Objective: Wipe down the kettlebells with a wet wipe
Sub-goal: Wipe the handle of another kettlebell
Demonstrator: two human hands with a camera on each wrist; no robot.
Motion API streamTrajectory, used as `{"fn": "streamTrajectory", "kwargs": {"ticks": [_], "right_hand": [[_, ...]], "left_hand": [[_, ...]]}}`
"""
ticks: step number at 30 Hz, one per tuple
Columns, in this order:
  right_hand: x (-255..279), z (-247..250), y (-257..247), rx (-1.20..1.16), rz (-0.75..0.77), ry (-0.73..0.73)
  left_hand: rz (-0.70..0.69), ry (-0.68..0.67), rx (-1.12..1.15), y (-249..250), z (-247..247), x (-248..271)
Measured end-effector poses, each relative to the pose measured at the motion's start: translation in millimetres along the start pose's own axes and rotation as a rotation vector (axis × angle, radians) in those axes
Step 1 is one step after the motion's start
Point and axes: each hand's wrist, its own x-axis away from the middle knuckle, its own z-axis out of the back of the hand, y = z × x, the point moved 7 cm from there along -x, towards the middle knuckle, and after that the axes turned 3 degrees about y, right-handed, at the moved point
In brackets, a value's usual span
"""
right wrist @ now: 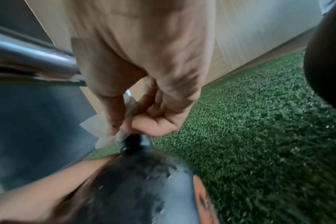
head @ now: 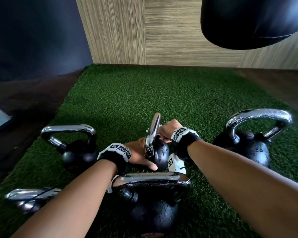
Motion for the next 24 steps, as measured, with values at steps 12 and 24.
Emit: {"fn": "streamTrajectory", "kwargs": {"ticks": [12, 24], "right_hand": [[31.0, 25.9, -84.9, 0.615, 0.620, 0.145], [61.6, 40.6, -87.6, 0.924, 0.417, 0.155]], "left_hand": [[0.072, 0.205, -0.402, 51.7, 81.7, 50.8], [0.201, 0.270, -0.631, 55.9, 120.5, 49.7]]}}
